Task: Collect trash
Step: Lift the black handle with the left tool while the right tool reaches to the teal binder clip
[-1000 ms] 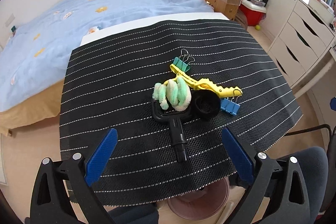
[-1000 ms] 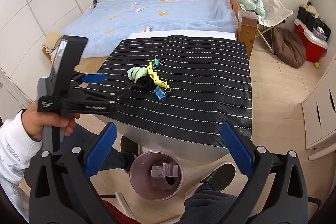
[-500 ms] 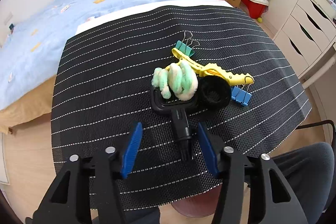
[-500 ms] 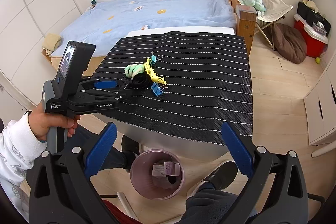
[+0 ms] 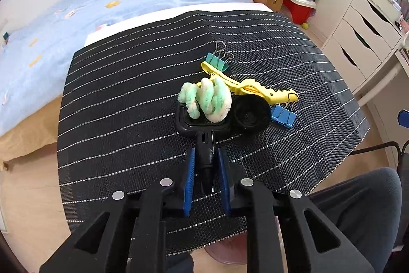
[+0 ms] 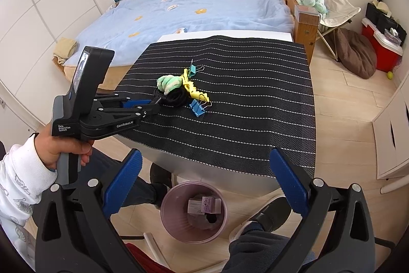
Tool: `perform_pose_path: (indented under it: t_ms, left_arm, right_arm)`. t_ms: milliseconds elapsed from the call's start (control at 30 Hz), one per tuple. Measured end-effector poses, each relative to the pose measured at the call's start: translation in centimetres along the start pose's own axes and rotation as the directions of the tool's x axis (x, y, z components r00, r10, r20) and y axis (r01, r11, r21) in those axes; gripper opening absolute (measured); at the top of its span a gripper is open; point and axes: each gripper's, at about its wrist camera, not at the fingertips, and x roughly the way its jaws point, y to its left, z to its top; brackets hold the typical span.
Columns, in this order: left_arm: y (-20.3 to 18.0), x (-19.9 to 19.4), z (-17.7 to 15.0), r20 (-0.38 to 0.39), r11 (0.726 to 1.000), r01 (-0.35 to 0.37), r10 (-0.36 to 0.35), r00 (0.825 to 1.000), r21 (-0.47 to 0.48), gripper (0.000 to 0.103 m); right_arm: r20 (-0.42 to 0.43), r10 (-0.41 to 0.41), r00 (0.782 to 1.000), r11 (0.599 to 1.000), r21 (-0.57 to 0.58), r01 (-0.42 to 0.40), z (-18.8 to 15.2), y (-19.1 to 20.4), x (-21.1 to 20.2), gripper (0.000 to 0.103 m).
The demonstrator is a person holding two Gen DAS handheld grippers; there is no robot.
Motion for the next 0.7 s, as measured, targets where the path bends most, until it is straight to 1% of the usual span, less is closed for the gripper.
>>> perform_pose_path:
  t_ms: [267, 433, 700]
  left_arm:
    - [0.6, -1.6, 0.3, 0.054, 1.000, -0.009, 0.008, 0.999, 0.016, 0.016]
    - [1.2, -2.8, 0.6, 0.083, 1.000, -0.007, 0.006, 0.997, 0.008, 0.016]
    - [1.9, -5.0, 0.7, 0.133, 1.000, 0.007, -0.006, 0.991, -0.002, 0.016]
  right_arm:
    - [-0.003, 0.013, 1.000, 1.000, -0.012, -0.013, 0.6, 0.6, 0.5, 0.098]
    - [-0.003, 0.026, 1.000, 0.999, -0.031, -0.026, 1.3, 1.5, 0.7, 0.098]
    - [0.000, 0.044, 0.999, 0.997, -0.069, -0.044, 4.1, 2.7, 1.8, 0.098]
